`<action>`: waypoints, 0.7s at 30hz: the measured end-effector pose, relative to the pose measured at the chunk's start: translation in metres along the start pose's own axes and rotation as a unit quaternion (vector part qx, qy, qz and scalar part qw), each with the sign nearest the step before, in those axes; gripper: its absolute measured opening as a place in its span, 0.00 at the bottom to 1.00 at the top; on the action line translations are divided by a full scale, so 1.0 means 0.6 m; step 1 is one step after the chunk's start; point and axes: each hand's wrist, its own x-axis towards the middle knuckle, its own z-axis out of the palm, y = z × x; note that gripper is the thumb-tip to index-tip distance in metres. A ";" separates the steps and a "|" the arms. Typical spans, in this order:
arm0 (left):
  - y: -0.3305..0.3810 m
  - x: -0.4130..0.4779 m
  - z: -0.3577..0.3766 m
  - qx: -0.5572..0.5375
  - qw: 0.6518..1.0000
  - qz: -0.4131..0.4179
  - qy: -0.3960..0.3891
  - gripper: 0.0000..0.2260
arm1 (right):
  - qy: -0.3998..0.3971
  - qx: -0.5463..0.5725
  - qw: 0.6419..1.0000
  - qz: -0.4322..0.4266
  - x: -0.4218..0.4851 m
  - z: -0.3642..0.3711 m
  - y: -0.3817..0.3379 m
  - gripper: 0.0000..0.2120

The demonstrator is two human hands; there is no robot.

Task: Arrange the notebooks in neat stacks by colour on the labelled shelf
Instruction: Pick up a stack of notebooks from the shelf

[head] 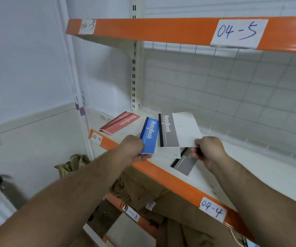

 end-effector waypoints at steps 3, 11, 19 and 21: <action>0.016 0.037 0.003 0.025 0.999 0.003 -0.029 0.13 | 0.041 0.008 0.999 0.007 0.009 0.006 -0.002 0.06; 0.036 0.124 0.002 0.197 0.974 0.087 -0.075 0.08 | 0.138 0.043 0.989 0.014 -0.001 0.027 0.002 0.05; 0.018 0.152 -0.032 0.441 0.839 0.310 -0.076 0.15 | 0.209 0.061 0.976 0.019 -0.034 0.053 0.028 0.04; 0.011 0.157 -0.040 0.470 0.818 0.321 -0.079 0.16 | 0.222 0.058 0.973 0.023 -0.045 0.062 0.033 0.05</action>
